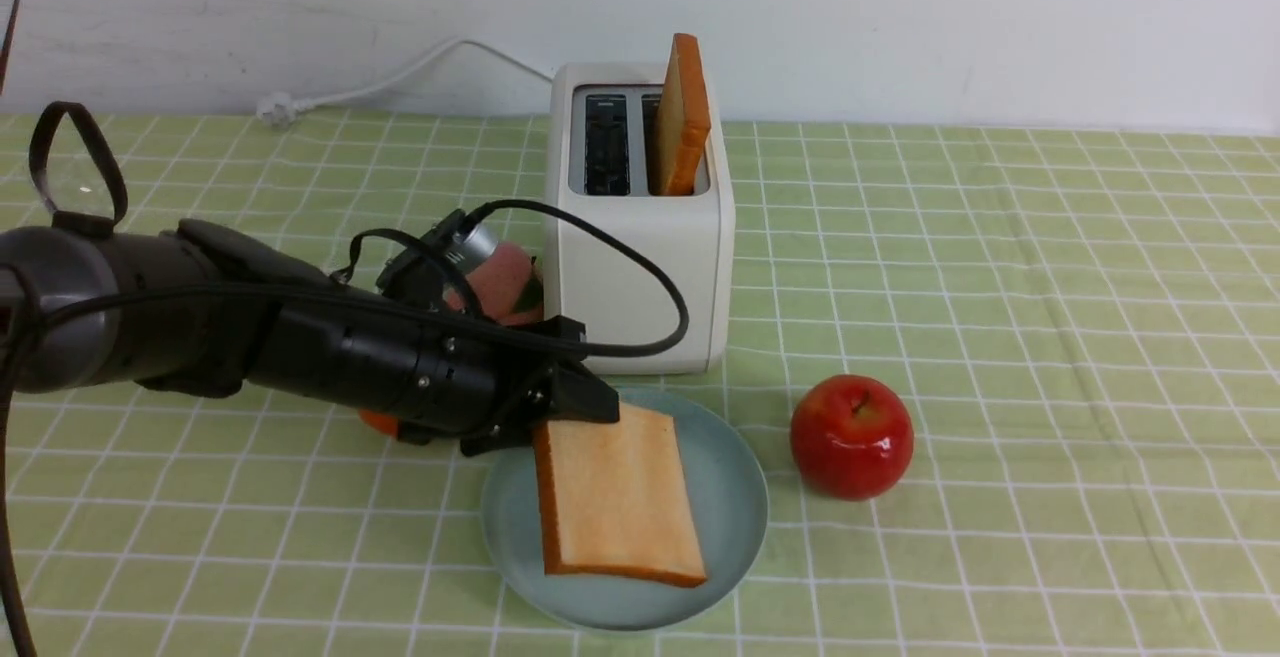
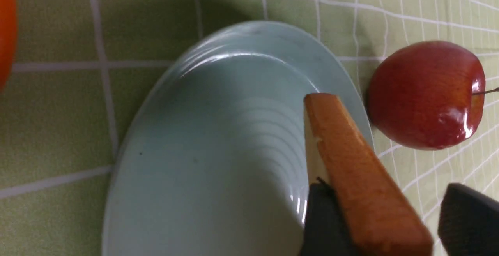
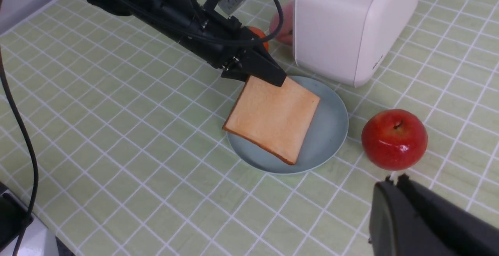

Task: Take toasted bread from bread machine on green coffee tablecloth place on plate.
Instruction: 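Place the slice of bread on the plate with the left gripper, then grasp the toast slice in the toaster and pull it up out of the slot with the right gripper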

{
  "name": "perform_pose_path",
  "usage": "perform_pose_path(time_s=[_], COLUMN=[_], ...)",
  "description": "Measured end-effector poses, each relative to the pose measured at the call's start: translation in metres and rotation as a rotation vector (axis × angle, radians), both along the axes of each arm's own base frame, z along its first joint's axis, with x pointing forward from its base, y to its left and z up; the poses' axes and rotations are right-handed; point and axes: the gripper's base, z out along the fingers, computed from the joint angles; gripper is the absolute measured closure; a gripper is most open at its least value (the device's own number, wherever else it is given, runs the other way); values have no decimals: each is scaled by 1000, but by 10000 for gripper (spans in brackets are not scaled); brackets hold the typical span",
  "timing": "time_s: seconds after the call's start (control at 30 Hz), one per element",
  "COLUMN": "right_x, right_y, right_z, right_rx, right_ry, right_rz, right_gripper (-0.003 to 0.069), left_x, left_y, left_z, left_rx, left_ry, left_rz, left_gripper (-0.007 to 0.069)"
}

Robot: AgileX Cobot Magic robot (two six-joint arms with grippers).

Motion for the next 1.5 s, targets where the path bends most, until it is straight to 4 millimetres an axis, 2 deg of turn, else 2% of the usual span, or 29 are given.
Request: perform_pose_path(time_s=[0.13, 0.17, 0.2, 0.23, 0.4, 0.43, 0.7, 0.8, 0.87, 0.93, 0.97, 1.0, 1.03, 1.1, 1.2, 1.23, 1.4, 1.47, 1.5], right_x=[0, 0, 0, 0, 0, 0, -1, -1, 0, 0, 0, 2, 4, 10, 34, 41, 88, 100, 103], right_y=[0, 0, 0, 0, 0, 0, 0, 0, 0, 0, 0, 0, 0, 2, 6, 7, 18, 24, 26], right_z=[0, 0, 0, 0, -1, -1, -1, -1, 0, 0, 0, 0, -1, -3, -10, -12, -20, -19, -19], right_rx=[0, 0, 0, -1, -3, -3, -3, -3, -2, -1, 0, -1, -3, -7, -18, -19, -23, -25, -27], right_ry=[0, 0, 1, 2, 6, 6, 7, 7, 6, 1, 0, 0, 6, 28, 101, 120, 222, 234, 240], right_rz=[0, 0, 0, 1, 4, 4, 5, 5, 4, 0, -1, -4, -4, -4, -7, -10, -8, 10, 13], right_gripper=[655, 655, 655, 655, 655, 654, 654, 656, 656, 657, 657, 657, 657, 657, 657, 657, 657, 657, 657], left_x=[-1, -1, -2, -3, -7, -9, -29, -40, -60, -83, -83, -101, -114, -137, -178, -185, -240, -260, -260], left_y=[1, 1, 3, 4, 13, 17, 31, 34, 39, 45, 45, 48, 50, 53, 59, 60, 76, 83, 83], left_z=[3, 3, 8, 12, 43, 57, 108, 127, 156, 183, 183, 199, 208, 222, 236, 236, 219, 211, 211], left_rx=[23, 26, 43, 57, 139, 176, 299, 298, 282, 271, 271, 265, 261, 248, 226, 225, 235, 231, 231], left_ry=[-19, -22, -45, -67, -220, -290, -533, -596, -688, -781, -781, -839, -875, -924, -989, -996, -1086, -1140, -1140], left_rz=[-13, -14, -19, -22, 1, 17, 10, 15, 33, 39, 39, 32, 21, -11, -57, -64, -36, 8, 8], left_gripper=[32, 32, -14, -29, -39, -35, 4, 46, 145, 312, 312, 433, 519, 621, 638, 638, 638, 638, 638])
